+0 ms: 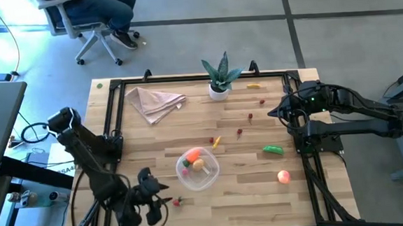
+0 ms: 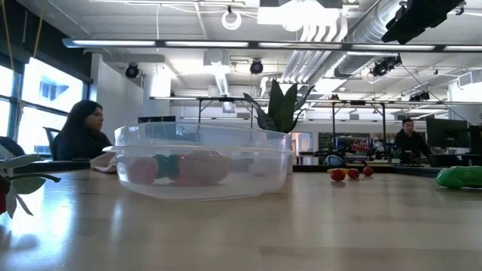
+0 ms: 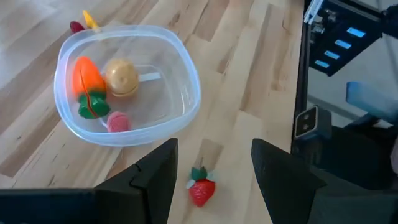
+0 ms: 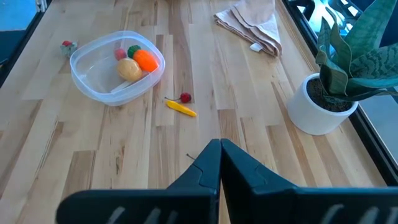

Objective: Pick and placing Produce into tupperware
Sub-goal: Put the strawberry into the transparent container

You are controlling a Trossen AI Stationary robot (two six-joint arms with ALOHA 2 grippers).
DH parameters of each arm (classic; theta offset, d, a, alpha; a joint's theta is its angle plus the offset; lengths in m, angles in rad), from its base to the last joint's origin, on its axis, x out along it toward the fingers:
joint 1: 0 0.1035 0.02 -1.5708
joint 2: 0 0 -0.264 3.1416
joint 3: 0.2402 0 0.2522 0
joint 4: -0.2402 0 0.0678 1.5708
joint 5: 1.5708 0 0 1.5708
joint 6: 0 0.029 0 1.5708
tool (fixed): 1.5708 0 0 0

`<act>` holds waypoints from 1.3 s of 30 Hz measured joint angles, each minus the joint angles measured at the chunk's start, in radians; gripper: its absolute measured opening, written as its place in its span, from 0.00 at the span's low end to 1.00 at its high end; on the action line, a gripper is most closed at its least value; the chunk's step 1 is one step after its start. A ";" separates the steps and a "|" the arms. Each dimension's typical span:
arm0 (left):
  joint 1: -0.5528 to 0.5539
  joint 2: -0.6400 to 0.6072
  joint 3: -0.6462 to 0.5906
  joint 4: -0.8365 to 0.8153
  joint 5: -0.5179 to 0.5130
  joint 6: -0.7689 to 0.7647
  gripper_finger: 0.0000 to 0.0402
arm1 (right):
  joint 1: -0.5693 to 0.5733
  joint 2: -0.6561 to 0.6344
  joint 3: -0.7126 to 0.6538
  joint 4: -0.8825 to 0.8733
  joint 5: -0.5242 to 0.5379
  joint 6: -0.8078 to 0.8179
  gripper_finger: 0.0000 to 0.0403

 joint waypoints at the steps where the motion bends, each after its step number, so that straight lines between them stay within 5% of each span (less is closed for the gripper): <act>1: 0.010 -0.003 -0.028 0.031 0.004 -0.001 0.48 | 0.000 0.000 0.000 0.000 0.000 0.000 0.00; 16: 0.134 0.159 -0.115 0.199 0.443 -0.003 0.48 | 0.000 0.000 0.000 0.000 0.000 0.000 0.00; 39: 0.138 0.244 -0.115 0.286 0.467 0.017 0.48 | 0.000 0.000 0.000 0.000 0.000 0.000 0.00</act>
